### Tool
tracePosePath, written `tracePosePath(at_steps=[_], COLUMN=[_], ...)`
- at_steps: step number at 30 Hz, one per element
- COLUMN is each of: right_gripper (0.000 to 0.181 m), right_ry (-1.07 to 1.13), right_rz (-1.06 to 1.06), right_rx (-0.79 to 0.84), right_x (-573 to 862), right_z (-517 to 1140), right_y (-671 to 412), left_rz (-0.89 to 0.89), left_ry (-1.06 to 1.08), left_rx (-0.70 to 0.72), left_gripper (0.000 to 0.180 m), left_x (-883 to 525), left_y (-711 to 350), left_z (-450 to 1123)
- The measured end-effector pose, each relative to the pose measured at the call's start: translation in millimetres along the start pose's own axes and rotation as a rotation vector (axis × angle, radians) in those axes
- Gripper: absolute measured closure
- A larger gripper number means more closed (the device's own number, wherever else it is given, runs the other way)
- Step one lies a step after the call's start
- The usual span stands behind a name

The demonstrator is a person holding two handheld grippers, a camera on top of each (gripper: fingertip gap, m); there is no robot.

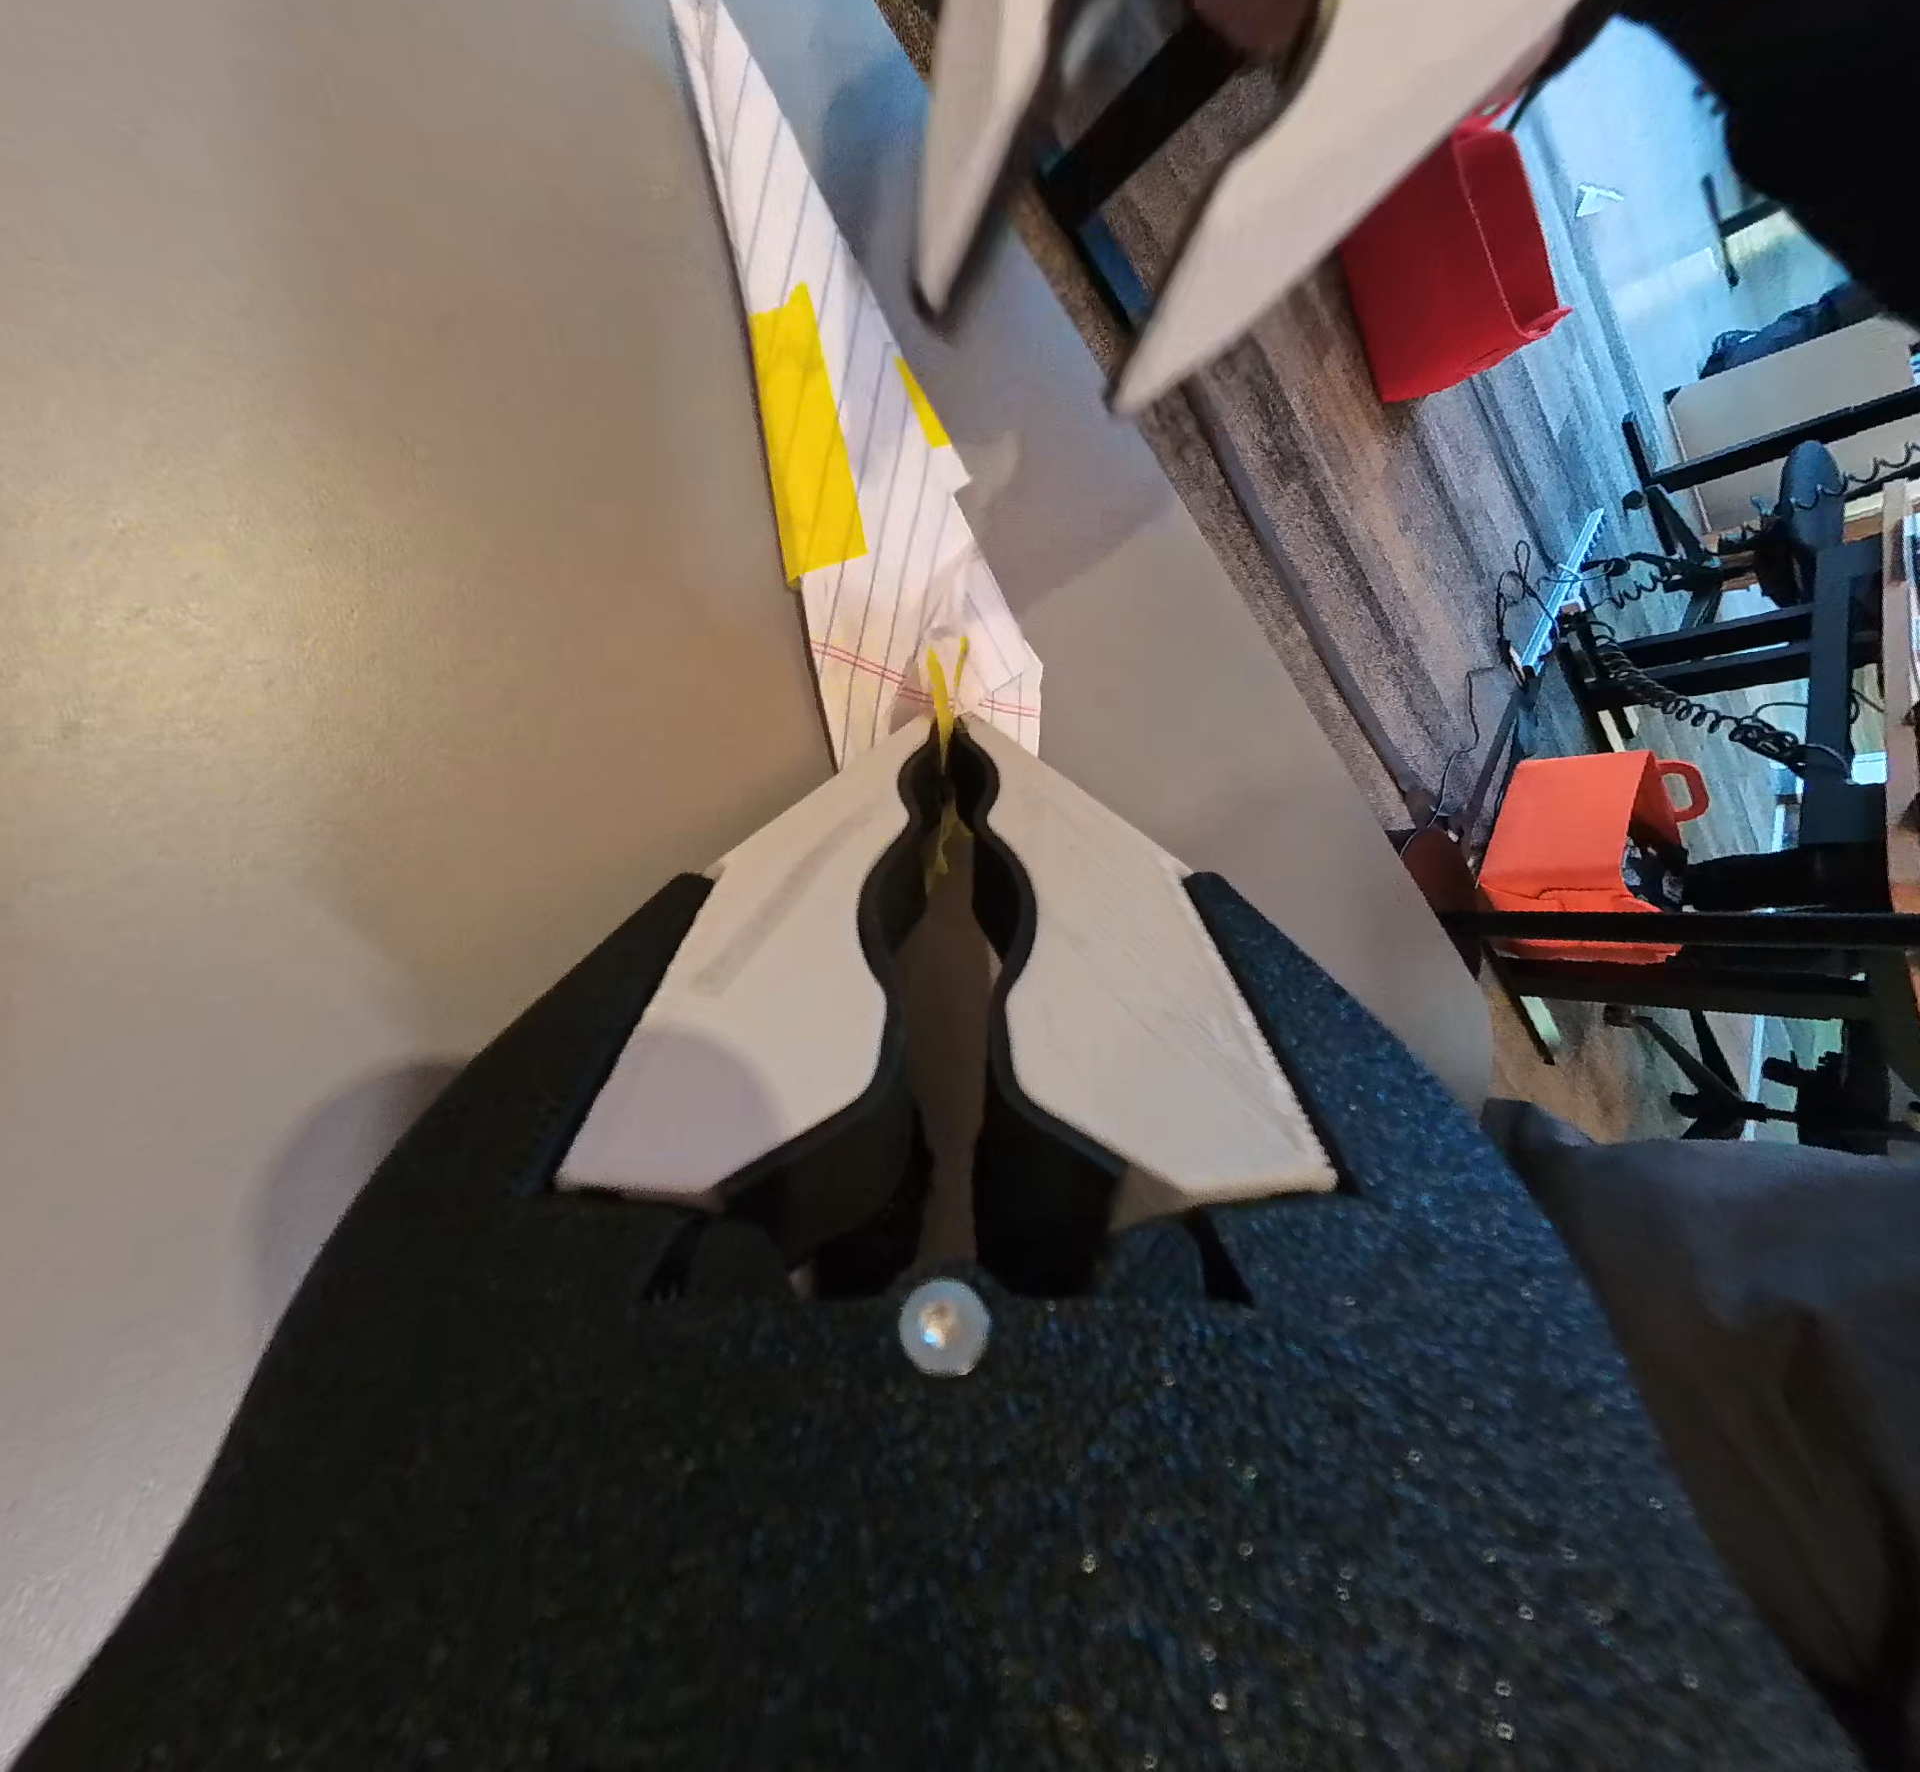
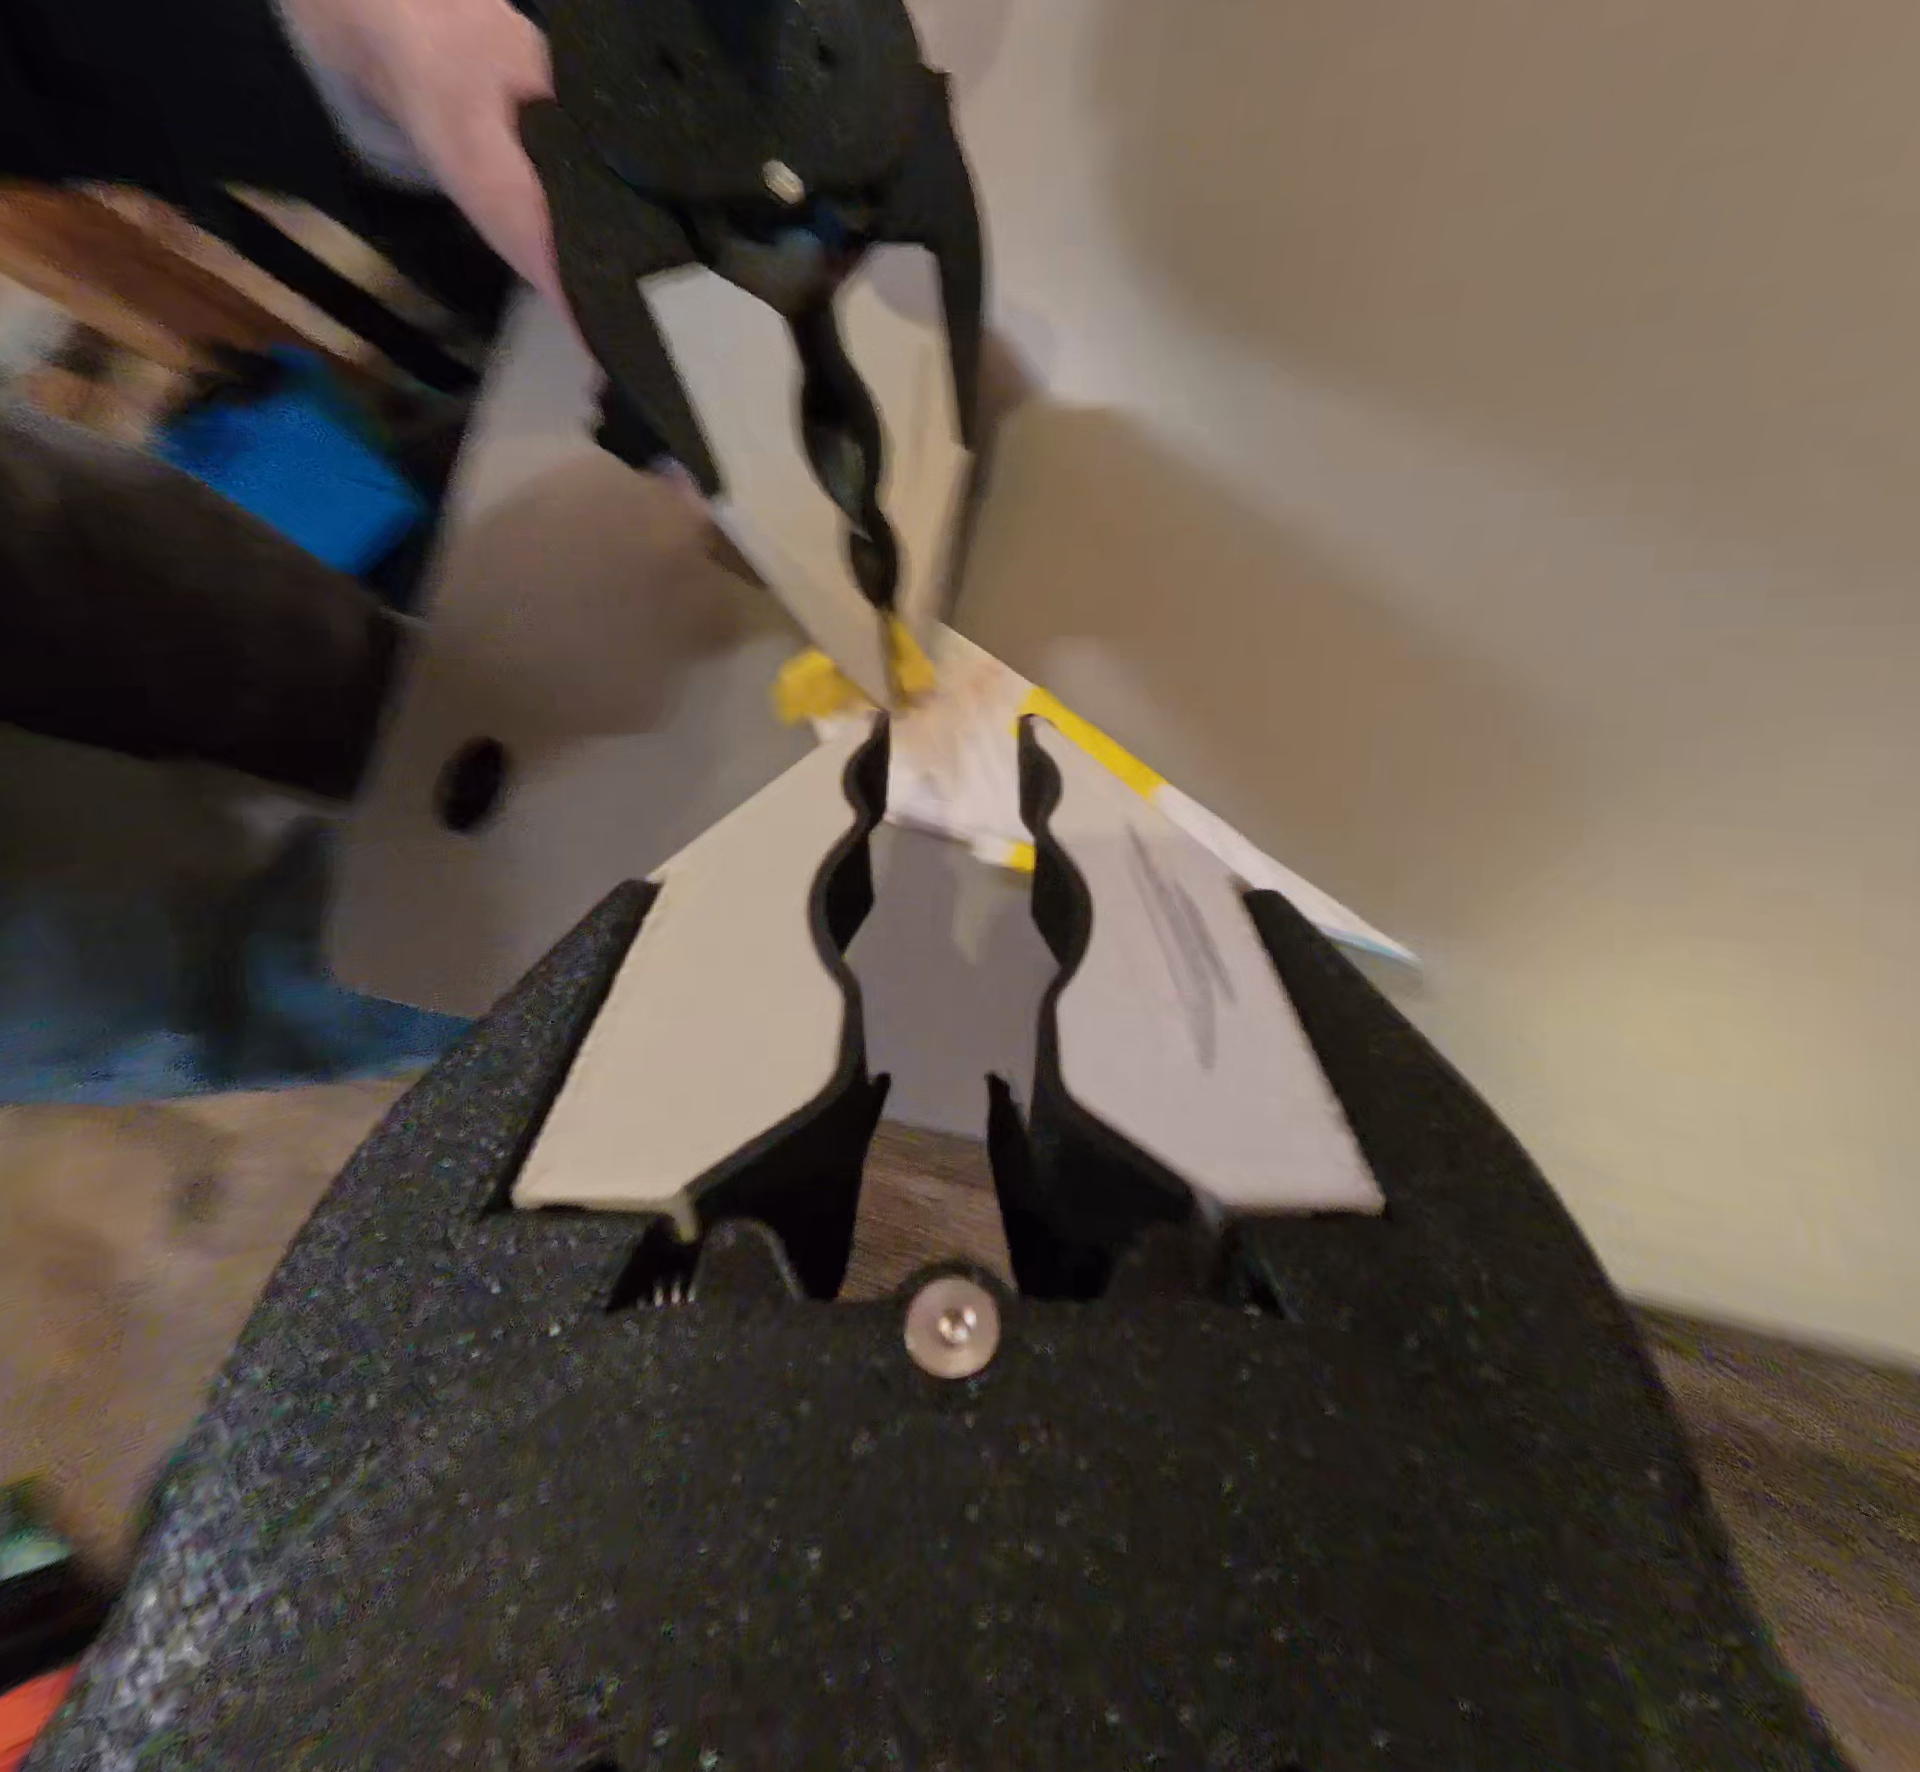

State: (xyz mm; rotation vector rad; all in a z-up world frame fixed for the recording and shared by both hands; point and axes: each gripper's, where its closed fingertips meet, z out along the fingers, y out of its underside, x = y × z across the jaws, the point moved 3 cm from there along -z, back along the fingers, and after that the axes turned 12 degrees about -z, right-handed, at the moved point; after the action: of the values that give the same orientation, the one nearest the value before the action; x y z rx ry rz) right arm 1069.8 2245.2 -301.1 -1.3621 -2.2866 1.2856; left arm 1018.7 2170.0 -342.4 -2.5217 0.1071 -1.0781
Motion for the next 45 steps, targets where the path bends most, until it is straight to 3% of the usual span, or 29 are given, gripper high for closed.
tracePosePath(at_steps=[2,6,8,13,16,20,24,28,34,39,43,45], right_gripper=[0.139,0.138,0.144,0.168,0.168,0.171,0.172,0.173,0.173,0.172,0.172,0.17], right_ry=[0.137,0.15,0.145,0.141,0.138,0.125,0.12,0.142,0.232,0.413,0.524,0.567], right_rz=[-0.11,-0.348,-0.426,-0.435,-0.418,-0.293,-0.061,0.097,0.273,0.264,0.22,0.205], right_rx=[-0.094,-0.25,-0.341,-0.32,-0.286,-0.161,0.103,0.346,0.693,0.701,0.701,0.718], right_x=[15.7,25.4,27.6,29.2,26.7,15.5,1.5,-18.6,-53.4,-86.6,-121.0,-137.7], right_z=[-11.0,-4.4,0.8,2.1,-0.2,-5.4,-29.6,-65.1,-120.2,-146.2,-160.4,-166.9], right_y=[14.3,32.2,38.7,34.7,37.3,34.2,11.7,-23.6,-90.4,-133.0,-170.7,-187.4], left_rz=[-0.011,0.02,0.031,0.028,0.002,-0.056,-0.165,-0.194,-0.142,-0.05,0.005,0.034], left_ry=[0.005,-0.005,0.002,-0.01,-0.009,-0.04,-0.025,0.024,0.18,0.29,0.339,0.388], left_rx=[-0.008,0.003,0.031,0.189,0.296,0.361,0.44,0.588,0.784,0.872,0.91,0.915], left_gripper=[0.18,0.18,0.179,0.165,0.156,0.15,0.147,0.137,0.137,0.149,0.18,0.18], left_x=[-0.6,0.4,2.5,13.5,30.7,49.5,61.9,81.3,139.6,197.6,232.2,250.4], left_y=[0.0,0.8,-1.9,-10.7,-7.5,11.2,11.1,-31.5,-113.8,-144.5,-150.3,-149.9], left_z=[-1.3,-4.6,-7.8,-26.1,-40.5,-46.1,-40.6,-50.4,-90.0,-130.8,-161.7,-178.3])
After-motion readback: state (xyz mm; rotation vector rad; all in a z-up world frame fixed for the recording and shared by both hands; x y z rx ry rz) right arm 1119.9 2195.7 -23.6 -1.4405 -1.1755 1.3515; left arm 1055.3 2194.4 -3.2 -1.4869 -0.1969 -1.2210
